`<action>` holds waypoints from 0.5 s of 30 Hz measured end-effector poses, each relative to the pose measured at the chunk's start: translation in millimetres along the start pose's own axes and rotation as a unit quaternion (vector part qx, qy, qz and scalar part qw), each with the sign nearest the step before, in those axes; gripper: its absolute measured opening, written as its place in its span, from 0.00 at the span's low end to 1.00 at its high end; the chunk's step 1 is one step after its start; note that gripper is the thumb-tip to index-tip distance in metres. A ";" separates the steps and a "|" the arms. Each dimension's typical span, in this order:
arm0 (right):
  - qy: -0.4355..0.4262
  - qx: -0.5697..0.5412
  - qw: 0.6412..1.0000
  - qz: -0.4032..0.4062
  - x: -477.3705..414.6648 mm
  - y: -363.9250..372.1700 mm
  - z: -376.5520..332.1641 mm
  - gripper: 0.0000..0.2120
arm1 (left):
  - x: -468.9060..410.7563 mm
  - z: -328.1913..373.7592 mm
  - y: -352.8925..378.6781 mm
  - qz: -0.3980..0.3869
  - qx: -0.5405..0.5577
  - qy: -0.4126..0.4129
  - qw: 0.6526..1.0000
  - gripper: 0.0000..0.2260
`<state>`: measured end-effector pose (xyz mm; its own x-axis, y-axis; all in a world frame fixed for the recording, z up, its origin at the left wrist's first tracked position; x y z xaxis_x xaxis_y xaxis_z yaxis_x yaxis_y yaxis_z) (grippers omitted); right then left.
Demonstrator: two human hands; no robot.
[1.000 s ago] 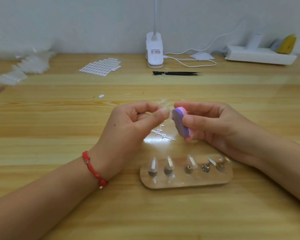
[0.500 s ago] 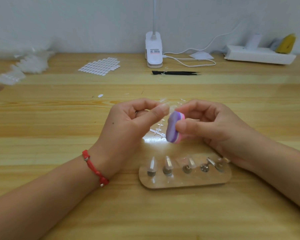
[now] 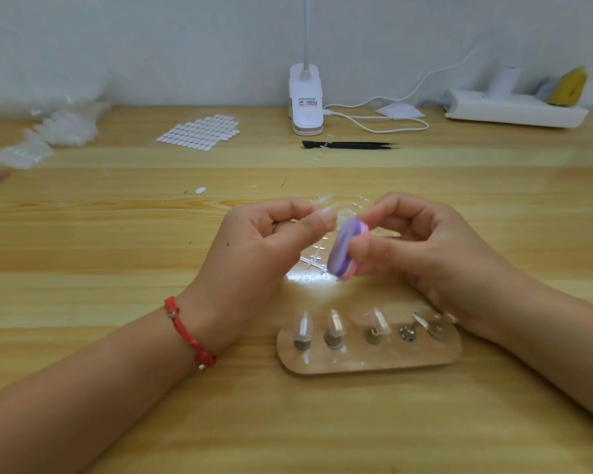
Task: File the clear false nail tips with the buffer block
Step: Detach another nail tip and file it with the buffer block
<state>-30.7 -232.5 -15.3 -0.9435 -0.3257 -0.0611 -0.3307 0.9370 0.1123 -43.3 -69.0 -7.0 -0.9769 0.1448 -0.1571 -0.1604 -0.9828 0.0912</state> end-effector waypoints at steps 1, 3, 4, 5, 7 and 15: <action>-0.003 0.010 1.000 -0.006 0.2 1.2 0.0 0.11 | -0.1 0.0 0.1 -0.005 -0.003 0.000 1.000 0.08; -0.003 -0.028 0.999 0.025 -0.9 -1.8 0.3 0.09 | 0.1 -0.3 1.3 -0.024 -0.008 0.000 1.000 0.08; 0.000 -0.046 0.998 0.037 -1.3 -4.3 0.5 0.08 | 0.1 -0.6 1.7 -0.031 -0.007 -0.002 1.000 0.08; 0.002 -0.045 0.998 0.034 -1.2 -4.8 0.1 0.08 | 0.1 -0.9 1.5 -0.032 -0.005 -0.003 0.999 0.07; 0.005 -0.002 1.000 -0.008 -0.2 -0.8 -0.5 0.10 | 0.2 -1.3 0.6 -0.029 -0.003 -0.003 1.000 0.07; 0.020 -0.011 1.000 -0.010 -0.7 0.6 -0.3 0.13 | 0.8 -2.5 0.2 -0.047 -0.010 -0.004 0.999 0.07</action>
<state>-30.2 -231.7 -15.0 -0.9369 -0.3489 -0.0232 -0.3487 0.9276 0.1339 -43.7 -69.4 -9.6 -0.9585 0.2383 -0.1563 -0.2496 -0.9667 0.0568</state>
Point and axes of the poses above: each hand's wrist, its own x-axis away from the middle knuckle, its own y-axis out of the palm, z = x × y, the point moved 2 cm from there along -x, towards the middle knuckle, and after that the axes turned 6 degrees about x, right-handed, at the moved point
